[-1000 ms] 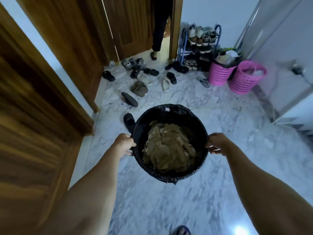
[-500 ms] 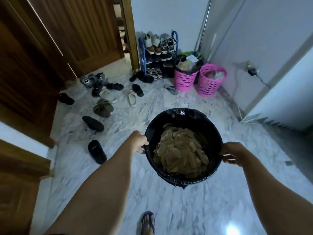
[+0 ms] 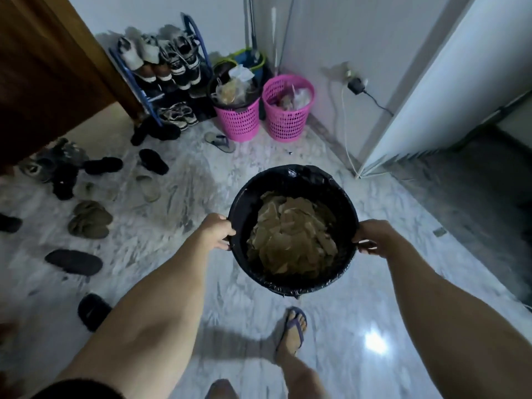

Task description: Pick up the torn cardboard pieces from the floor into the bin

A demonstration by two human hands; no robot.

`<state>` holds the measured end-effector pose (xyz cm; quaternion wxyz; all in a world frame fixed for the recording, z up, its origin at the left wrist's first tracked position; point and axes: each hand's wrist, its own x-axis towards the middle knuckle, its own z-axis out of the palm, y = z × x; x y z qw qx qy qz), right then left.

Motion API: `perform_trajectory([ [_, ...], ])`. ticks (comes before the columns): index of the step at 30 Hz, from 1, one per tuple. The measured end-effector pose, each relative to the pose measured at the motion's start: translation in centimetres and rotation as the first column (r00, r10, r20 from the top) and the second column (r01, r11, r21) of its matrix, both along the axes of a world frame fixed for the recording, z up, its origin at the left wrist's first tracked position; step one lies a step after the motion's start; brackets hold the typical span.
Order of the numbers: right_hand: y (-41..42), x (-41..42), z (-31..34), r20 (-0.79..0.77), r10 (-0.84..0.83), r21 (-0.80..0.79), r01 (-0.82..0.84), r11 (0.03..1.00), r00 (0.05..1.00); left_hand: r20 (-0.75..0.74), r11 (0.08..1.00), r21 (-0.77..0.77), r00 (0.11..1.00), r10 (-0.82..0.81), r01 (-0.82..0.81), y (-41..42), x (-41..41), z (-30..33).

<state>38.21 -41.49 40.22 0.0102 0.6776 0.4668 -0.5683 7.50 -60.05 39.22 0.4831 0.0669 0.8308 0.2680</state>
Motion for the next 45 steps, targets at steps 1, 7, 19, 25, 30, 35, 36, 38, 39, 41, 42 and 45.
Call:
perform_trajectory([
  [1,2.6,-0.3,-0.1,0.01,0.001,-0.002,-0.001,1.0,1.0,0.015,1.0,0.004,1.0,0.013,-0.013,2.3,0.0,-0.4],
  [7,16.2,-1.6,-1.1,0.075,-0.006,0.006,0.006,1.0,0.997,0.067,1.0,0.0,0.997,-0.023,0.024,16.9,-1.6,-1.8],
  [19,39.1,-7.0,-19.4,0.151,-0.047,-0.022,0.051,0.998,0.987,0.092,0.996,-0.064,0.994,-0.056,0.062,42.8,-7.9,-21.3],
  [25,47.7,-8.6,-32.9,0.182,0.012,0.001,-0.013,1.0,0.983,0.067,0.998,-0.05,0.997,-0.043,0.046,49.1,-8.7,-35.3],
  [30,51.9,-9.3,-39.9,0.193,0.072,0.011,-0.076,0.997,0.979,0.031,0.997,-0.064,0.999,-0.032,0.034,51.8,-9.2,-42.1],
  [35,53.8,-9.5,-42.2,0.216,0.055,0.011,-0.059,0.998,0.975,0.061,0.999,-0.039,0.998,-0.018,0.021,54.0,-9.4,-44.0],
  [36,54.2,-9.5,-42.4,0.217,0.039,0.011,-0.043,0.999,0.975,0.066,0.999,-0.022,0.998,-0.023,0.024,54.5,-9.6,-44.1],
  [38,54.7,-9.4,-42.9,0.228,0.025,0.001,-0.026,1.0,0.973,0.07,0.998,-0.01,0.996,-0.061,0.062,55.3,-9.6,-43.9],
  [39,54.8,-9.4,-42.9,0.23,0.021,-0.004,-0.021,1.0,0.973,0.073,0.997,-0.012,0.994,-0.076,0.077,55.5,-9.7,-43.8],
  [41,54.8,-9.4,-42.9,0.231,0.006,-0.005,-0.005,1.0,0.973,0.072,0.997,-0.017,0.994,-0.077,0.079,55.7,-9.6,-43.7],
  [42,54.8,-9.3,-43.1,0.225,-0.005,0.003,0.004,1.0,0.974,0.072,0.997,-0.014,0.995,-0.068,0.069,55.6,-9.5,-43.8],
  [45,54.2,-9.3,-42.9,0.208,-0.032,0.008,0.031,0.999,0.978,0.079,0.998,-0.033,0.996,-0.046,0.049,55.4,-9.4,-43.8],
])
